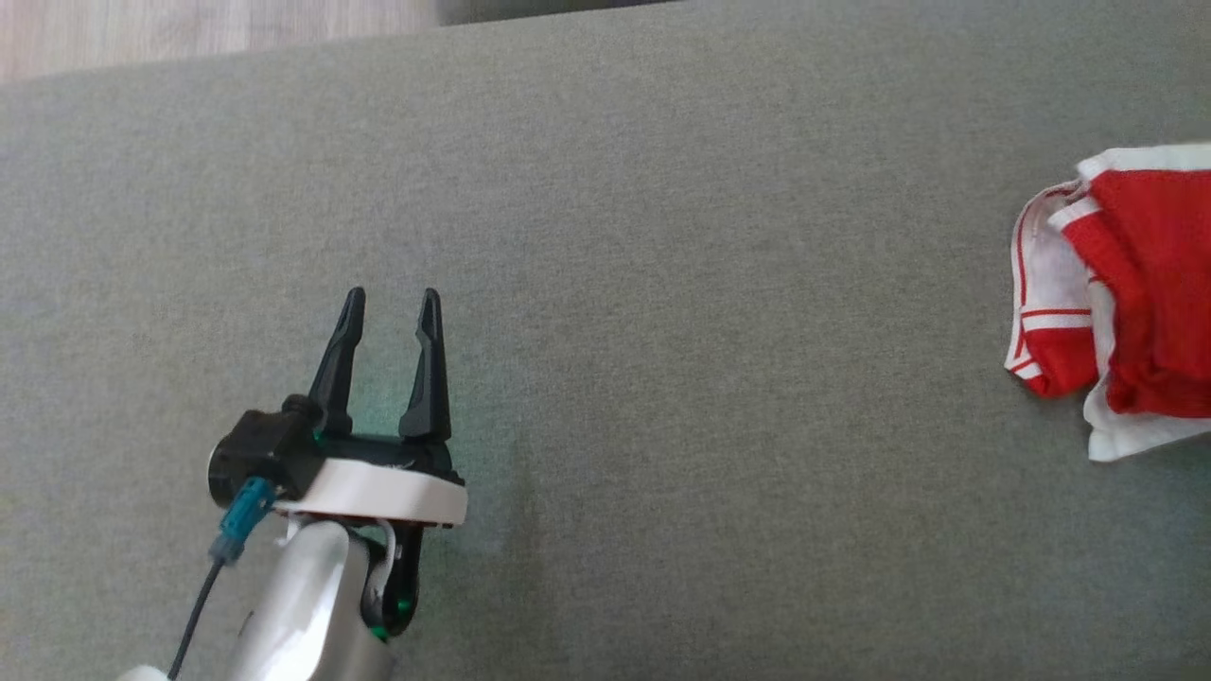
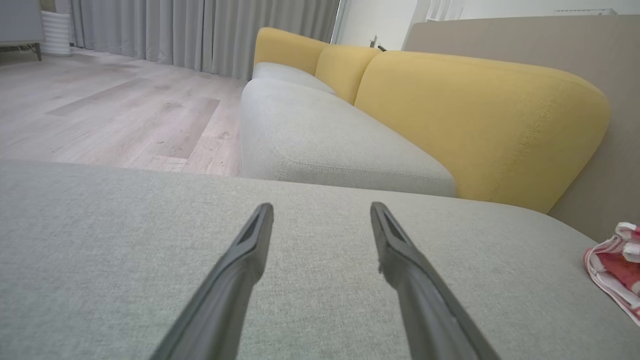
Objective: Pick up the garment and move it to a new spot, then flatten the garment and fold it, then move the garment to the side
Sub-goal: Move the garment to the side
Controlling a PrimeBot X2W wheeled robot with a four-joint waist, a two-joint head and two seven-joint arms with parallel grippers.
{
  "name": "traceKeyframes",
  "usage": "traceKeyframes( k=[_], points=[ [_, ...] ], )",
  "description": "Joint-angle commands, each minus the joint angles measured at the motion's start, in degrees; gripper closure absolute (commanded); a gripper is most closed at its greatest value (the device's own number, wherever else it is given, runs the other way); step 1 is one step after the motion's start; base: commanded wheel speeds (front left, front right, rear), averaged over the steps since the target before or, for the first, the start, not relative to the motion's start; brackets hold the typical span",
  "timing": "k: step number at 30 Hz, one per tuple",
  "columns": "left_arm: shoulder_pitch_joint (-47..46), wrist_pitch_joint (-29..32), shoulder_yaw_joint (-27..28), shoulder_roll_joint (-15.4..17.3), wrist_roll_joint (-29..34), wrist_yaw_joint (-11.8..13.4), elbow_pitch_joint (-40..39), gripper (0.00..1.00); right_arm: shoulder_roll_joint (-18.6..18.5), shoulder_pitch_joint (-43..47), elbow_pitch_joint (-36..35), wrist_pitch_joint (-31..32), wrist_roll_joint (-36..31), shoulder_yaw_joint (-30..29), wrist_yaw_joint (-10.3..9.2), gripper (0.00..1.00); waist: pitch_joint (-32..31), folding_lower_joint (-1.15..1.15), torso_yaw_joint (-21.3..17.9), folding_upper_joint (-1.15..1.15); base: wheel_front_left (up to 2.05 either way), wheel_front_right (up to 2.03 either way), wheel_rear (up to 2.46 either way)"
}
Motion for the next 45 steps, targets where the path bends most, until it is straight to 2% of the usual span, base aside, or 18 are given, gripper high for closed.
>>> traceKeyframes(
  k=[1,5,9,16,20,23,26,33,37,45],
  points=[
    [-1.2,-0.4,2.1,0.5,0.5,0.0,-1.5,0.00,-0.6,0.4,-3.9,0.0,-1.6,-1.6,-0.04,0.00,-1.0,0.00,-0.2,0.00,0.00,0.00,0.00],
    [-0.9,-0.4,2.1,0.5,0.2,0.1,-1.5,0.00,1.5,0.3,-8.2,-0.5,-3.4,-3.6,-0.04,0.00,-2.4,0.00,-0.2,0.00,0.00,0.00,0.00],
    [-0.3,-0.4,2.4,0.5,-0.1,0.6,-2.1,0.00,6.5,-0.7,-16.2,-4.9,-3.2,-4.1,-0.04,0.00,-4.5,0.00,-0.1,0.00,0.00,0.00,0.00],
    [1.7,-0.4,3.9,0.5,-0.3,1.2,-3.8,0.00,21.6,-0.7,-25.0,-15.4,-0.9,-6.4,-0.04,0.00,-8.6,0.00,0.9,0.00,0.00,0.00,0.00],
    [3.2,-0.4,4.4,0.5,-0.4,1.2,-4.7,0.00,30.5,2.2,-26.5,-20.9,2.5,-8.8,-0.04,0.00,-10.7,0.00,1.9,0.00,0.00,0.00,0.00],
    [4.6,-0.4,4.6,0.5,-0.1,1.3,-4.9,0.00,34.9,5.5,-26.1,-25.1,4.8,-9.2,-0.04,0.00,-12.3,0.00,2.4,0.00,0.00,0.00,0.00],
    [6.0,-0.4,4.6,0.5,0.0,1.3,-5.1,0.00,36.4,9.6,-24.1,-28.5,6.8,-7.8,-0.04,0.00,-13.3,0.00,2.9,0.00,0.00,0.00,0.00],
    [9.3,-0.4,3.9,0.5,-0.7,1.3,-5.9,0.00,36.7,18.5,-17.4,-35.6,13.2,-3.0,-0.04,0.00,-14.7,0.00,3.7,0.00,0.00,0.00,0.00],
    [9.8,-0.4,3.6,0.5,-0.7,2.0,-6.0,0.00,36.7,20.3,-15.9,-36.1,12.6,-2.4,-0.04,0.00,-14.7,0.00,3.9,0.00,0.00,0.00,0.00],
    [9.6,-0.4,3.5,0.5,-1.7,2.7,-4.6,0.00,36.7,20.7,-18.1,-36.2,11.8,-2.6,-0.04,0.00,-14.3,0.00,3.7,0.00,0.00,0.00,0.00]
  ],
)
